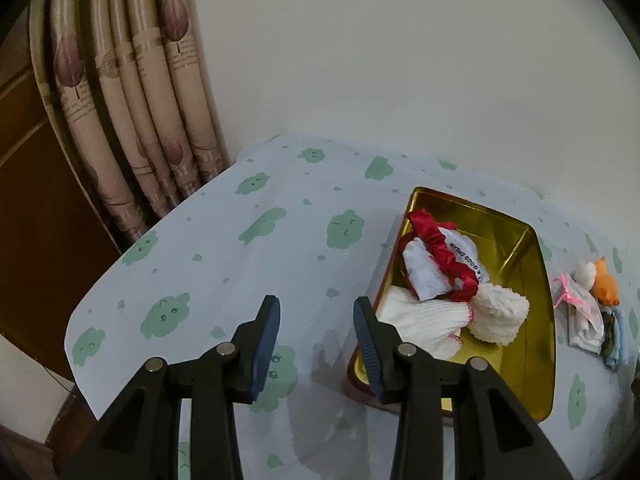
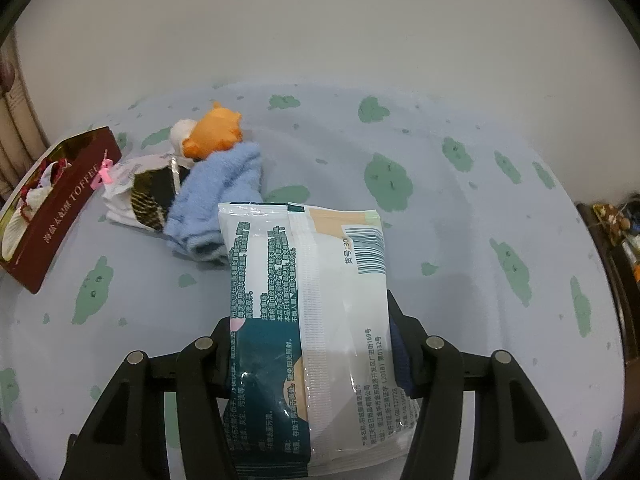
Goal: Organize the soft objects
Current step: 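Carry the wipes packet toward the gold tin with the right gripper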
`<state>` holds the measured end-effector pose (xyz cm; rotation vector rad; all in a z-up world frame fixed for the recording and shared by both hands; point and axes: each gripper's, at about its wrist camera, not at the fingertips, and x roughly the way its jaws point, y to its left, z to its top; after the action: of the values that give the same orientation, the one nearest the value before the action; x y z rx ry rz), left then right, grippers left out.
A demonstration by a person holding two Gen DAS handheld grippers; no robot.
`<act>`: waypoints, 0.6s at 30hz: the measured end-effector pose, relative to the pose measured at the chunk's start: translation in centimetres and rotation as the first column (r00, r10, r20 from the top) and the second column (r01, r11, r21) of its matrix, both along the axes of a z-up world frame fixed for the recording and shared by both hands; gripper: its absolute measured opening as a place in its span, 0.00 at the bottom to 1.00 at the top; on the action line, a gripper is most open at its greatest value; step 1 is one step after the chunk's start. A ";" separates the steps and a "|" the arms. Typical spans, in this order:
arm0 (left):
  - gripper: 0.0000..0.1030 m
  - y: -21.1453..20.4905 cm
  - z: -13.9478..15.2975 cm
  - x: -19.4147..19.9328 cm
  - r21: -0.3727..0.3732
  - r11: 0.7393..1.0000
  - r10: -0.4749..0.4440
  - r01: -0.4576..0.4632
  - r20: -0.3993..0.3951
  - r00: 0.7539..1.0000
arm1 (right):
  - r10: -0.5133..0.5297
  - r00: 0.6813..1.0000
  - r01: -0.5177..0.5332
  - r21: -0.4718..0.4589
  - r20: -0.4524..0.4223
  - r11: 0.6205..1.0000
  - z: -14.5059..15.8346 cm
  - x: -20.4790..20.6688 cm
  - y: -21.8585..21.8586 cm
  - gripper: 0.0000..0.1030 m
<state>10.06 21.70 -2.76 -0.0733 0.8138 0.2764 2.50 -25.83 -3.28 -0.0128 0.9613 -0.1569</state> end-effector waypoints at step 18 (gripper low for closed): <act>0.38 3.0 -0.4 -0.4 -0.018 0.995 0.102 -0.102 0.017 0.995 | 0.264 0.963 -0.267 0.060 0.058 0.962 4.8 3.6 13.0 0.53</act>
<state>9.67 24.74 -3.15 -0.1334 0.7955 0.3646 6.08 -12.80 1.51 -0.0755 0.9059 0.1224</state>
